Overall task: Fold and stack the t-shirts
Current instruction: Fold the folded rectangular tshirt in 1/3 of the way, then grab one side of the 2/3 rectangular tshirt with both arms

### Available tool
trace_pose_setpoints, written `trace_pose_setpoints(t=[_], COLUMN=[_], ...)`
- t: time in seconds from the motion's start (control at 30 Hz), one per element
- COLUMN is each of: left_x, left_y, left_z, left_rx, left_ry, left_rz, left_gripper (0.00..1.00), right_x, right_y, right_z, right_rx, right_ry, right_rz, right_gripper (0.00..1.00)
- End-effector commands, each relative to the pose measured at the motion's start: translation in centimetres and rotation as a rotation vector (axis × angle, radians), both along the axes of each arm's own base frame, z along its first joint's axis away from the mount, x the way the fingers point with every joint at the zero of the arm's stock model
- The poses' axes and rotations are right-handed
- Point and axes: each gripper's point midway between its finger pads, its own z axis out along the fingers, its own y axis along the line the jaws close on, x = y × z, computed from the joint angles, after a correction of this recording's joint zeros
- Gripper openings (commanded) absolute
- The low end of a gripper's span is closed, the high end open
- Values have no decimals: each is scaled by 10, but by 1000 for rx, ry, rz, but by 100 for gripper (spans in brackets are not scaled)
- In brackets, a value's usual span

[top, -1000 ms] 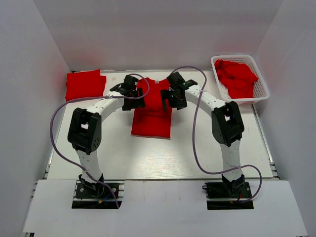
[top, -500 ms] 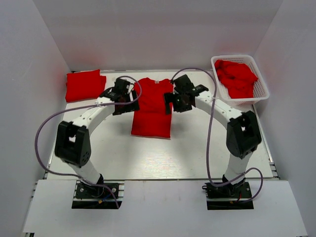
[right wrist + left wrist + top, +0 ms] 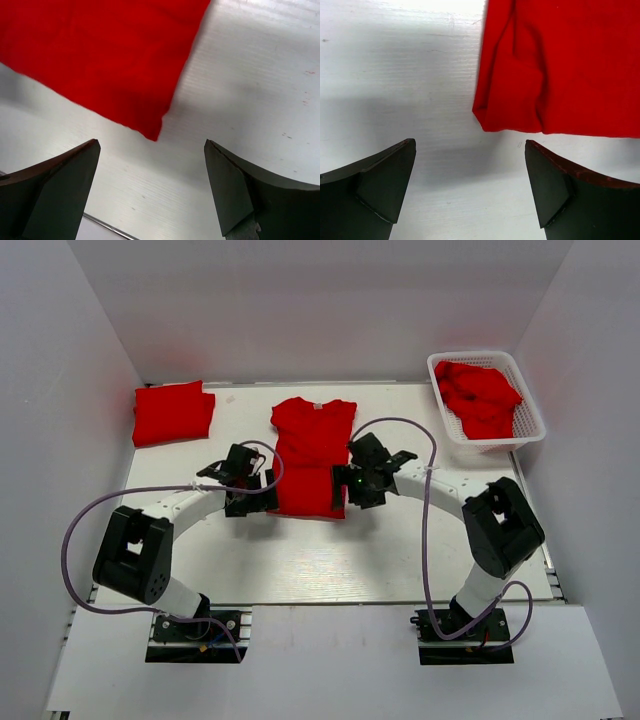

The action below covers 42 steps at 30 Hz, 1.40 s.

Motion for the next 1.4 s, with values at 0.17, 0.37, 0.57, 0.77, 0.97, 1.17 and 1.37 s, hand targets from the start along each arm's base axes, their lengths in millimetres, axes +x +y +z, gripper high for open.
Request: trace_pose_setpoints(t=[0.17,0.37,0.57,0.77,0.97,1.17,1.37], left_x=[32,20,13,12,10,7,6], left_y=[-25,-23,-22,-21,-21,-22,-19], left_z=[28,5,2,-1,-8,-16,-22], left_rx=[-128,-112,-123,-123,-122,-124,-109], left_ry=[-202,-153,-147,-145,-128,-107,-91], left_rz=[-52,-74,-71,-71,-63,-68,-62], left_gripper=[100,100,99,96,96,100,100], right_x=[29,27,23,20,16,15,13], right_y=[15,18,26,28,28,29,30], right_z=[13,3,-10,-18,-22,-26,-32], right_rx=[54,18,3,-16,-28,-39,-53], right_ry=[-98,-88,-46,-22,-14,5,24], right_rz=[-298,-325,-312,-312,-317,-326,-331], right_gripper=[90,90,90,90,90,90,90])
